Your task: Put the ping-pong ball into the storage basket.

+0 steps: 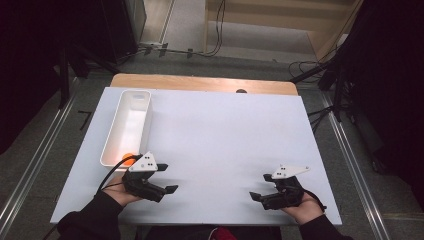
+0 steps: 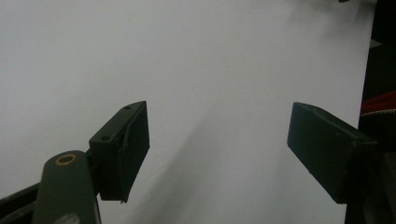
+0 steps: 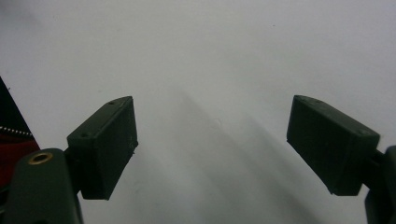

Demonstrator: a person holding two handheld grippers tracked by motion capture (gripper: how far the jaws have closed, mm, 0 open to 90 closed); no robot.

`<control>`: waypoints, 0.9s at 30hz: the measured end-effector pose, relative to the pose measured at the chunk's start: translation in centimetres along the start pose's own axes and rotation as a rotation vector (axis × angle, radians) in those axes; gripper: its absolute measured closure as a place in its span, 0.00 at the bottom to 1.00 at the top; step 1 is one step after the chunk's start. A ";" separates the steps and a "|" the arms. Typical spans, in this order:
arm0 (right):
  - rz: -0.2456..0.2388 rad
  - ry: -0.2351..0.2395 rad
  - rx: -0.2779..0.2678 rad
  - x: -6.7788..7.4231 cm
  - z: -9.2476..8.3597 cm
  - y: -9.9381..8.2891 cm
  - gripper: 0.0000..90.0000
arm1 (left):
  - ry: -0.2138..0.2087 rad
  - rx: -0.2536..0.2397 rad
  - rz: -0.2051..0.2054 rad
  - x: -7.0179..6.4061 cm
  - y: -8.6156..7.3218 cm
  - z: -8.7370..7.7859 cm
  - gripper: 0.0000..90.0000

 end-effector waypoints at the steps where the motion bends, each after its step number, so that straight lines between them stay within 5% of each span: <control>1: 0.001 -0.001 0.000 0.0 0.0 0.0 0.17 | -0.002 0.000 0.000 0.0 -0.1 0.0 0.24; 27: 0.002 -0.001 0.001 0.0 0.0 0.0 0.17 | -0.012 0.037 0.011 -0.4 -1.9 -0.7 0.24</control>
Point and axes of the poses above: each handheld gripper's, and its own axes: z roughly forward along the jaws, y roughly out of its top, x roughly to its left, the point moved 9 cm from there along z, roughly forward along the jaws, and after that the axes turned 14 degrees about z, right-handed, at the moved point
